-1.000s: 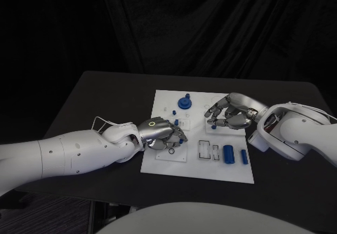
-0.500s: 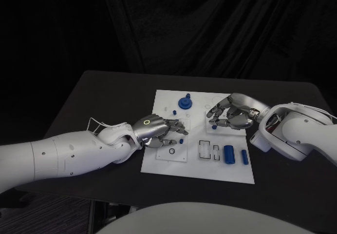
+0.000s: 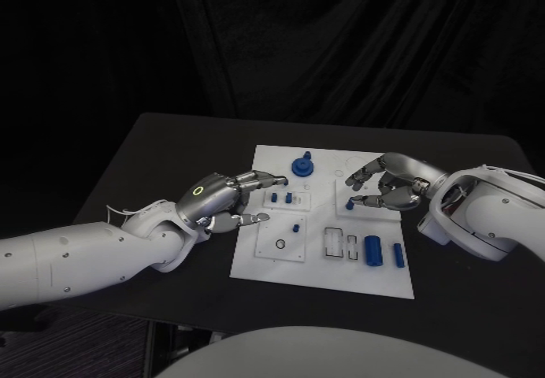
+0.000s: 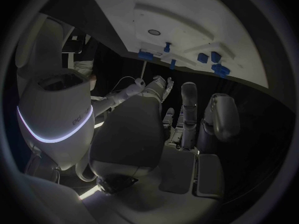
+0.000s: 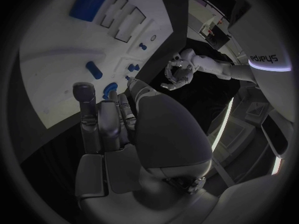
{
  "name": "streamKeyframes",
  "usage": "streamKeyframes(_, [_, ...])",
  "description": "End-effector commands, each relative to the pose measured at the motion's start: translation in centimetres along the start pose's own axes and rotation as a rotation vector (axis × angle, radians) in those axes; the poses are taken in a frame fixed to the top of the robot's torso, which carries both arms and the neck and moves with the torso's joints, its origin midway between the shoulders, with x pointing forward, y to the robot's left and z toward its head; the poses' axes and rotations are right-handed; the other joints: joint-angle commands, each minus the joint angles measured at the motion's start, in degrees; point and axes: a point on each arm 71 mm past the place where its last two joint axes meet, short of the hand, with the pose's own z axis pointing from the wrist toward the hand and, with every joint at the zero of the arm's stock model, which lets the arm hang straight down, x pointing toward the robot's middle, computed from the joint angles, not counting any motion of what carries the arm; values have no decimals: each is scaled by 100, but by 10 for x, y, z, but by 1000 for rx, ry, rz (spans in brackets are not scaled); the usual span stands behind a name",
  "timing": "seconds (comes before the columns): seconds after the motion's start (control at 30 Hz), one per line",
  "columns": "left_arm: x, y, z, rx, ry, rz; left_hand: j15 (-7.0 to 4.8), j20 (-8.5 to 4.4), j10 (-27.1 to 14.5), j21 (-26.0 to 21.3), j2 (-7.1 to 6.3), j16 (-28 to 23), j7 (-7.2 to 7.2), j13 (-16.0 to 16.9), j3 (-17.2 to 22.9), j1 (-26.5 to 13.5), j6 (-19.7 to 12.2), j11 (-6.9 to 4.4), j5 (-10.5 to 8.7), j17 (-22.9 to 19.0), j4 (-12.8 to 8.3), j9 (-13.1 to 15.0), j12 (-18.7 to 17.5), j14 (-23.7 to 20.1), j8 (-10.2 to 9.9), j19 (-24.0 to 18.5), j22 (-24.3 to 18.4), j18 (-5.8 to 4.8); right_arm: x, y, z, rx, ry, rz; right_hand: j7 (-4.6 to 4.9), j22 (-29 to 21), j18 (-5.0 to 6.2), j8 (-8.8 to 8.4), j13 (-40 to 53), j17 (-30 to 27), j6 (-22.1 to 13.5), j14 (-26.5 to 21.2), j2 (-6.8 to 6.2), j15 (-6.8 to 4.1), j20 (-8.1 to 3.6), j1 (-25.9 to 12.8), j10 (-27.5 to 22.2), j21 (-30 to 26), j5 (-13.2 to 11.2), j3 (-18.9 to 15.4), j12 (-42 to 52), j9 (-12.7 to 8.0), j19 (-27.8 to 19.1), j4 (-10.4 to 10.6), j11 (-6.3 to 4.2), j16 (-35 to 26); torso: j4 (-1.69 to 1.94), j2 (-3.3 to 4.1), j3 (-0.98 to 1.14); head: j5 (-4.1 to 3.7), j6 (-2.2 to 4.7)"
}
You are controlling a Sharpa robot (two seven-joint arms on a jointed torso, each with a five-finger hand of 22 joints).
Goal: Assemble the parts on the task board
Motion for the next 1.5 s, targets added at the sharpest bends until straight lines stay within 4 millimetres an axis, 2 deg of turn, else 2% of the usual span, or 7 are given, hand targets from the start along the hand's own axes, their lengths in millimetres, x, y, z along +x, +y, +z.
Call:
streamKeyframes(0.03, [-16, 7, -6, -75, -144, -175, 150, 106, 434, -1768, 262, -488, 351, 54, -190, -180, 689, 83, 545, -220, -9, 66, 459, -661, 117, -1260, 166, 260, -2, -6, -1, 31, 7, -239, -101, 357, 95, -12, 40, -145, -149, -148, -60, -10, 1, -5, -383, -262, -16, -83, 61, -65, -175, -16, 31, -116, -12, -4, 2, 35, -1])
streamKeyframes(0.13, [-21, 10, -12, -82, -156, -208, 420, 247, 504, -3250, 517, -1539, 733, 8, -380, -505, 1363, -88, 687, -698, -11, 119, 681, -1765, 217, -2510, -349, 290, -3, -10, -1, 43, 12, -296, -122, 334, 108, 6, 79, -205, -228, -234, -56, 0, 20, -16, -686, -399, -52, -187, 190, -122, -269, -2, 57, -150, -37, -6, 16, 84, -1])
streamKeyframes(0.4, [-25, 18, -21, -105, -131, -312, -47, -180, -34, -5918, 973, -4201, 547, -618, -1059, -303, 1522, -359, 538, -1963, 25, -40, 750, -3031, 70, -4876, -2056, 313, -4, -17, 3, 70, 28, -370, -23, 384, 76, 89, 42, -109, -174, -147, -32, 36, 44, -73, -863, -190, -187, -325, 314, -159, -130, 85, 84, -30, 15, -4, 18, 71, -1])
streamKeyframes(0.7, [-18, 36, -24, -203, -47, -457, 155, 383, -1259, -5936, 1261, -6195, 481, -709, -1538, -216, 41, -426, 568, -2705, 25, -131, -605, -5102, -31, -5954, -3288, 283, 1, -14, 13, 48, 42, -389, -4, 469, 24, 232, -48, 32, 17, 38, 50, 16, 36, -42, -472, 195, -244, -404, 568, -188, 146, 120, 12, 134, 34, -8, 1, 22, -1])
streamKeyframes(1.0, [-17, 60, -32, -322, -31, -590, 636, 649, -1040, -5853, 1267, -6221, 937, -707, -793, 1169, 555, -1, 1645, -2732, -441, -84, -789, -5066, 34, -5750, -3551, 452, 10, -16, 21, 30, 54, -387, 4, 502, -1, 255, -109, 96, 37, 106, 70, 9, 27, -28, -321, 342, -247, -421, 613, -207, 241, 116, -15, 195, 26, -1, 15, 47, -1])
streamKeyframes(1.2, [-15, 55, -32, -215, 65, -311, 423, 521, -357, -5844, -112, -6198, 660, -672, 2213, 1384, 1053, -336, -27, -2700, -1231, -56, -654, -4732, 47, -5456, -3864, 447, 14, -16, 22, 20, 56, -382, 0, 509, -5, 264, -132, 101, 42, 121, 73, 1, 22, -27, -265, 374, -269, -431, 627, -213, 266, 117, -24, 204, 38, 3, 13, 28, -1])
streamKeyframes(1.5, [-18, 51, -28, -183, 46, 159, 3, 269, 573, -5848, -349, -6164, 636, -627, 1494, 129, 2008, -358, -669, -2674, -246, -1, -700, -4460, 94, -5204, -4039, 450, 16, -15, 22, 3, 50, -378, 10, 529, -20, 280, -179, 127, 49, 162, 80, -15, 7, -37, -146, 467, -320, -454, 655, -227, 328, 132, -50, 232, 41, -3, 16, 15, -1])
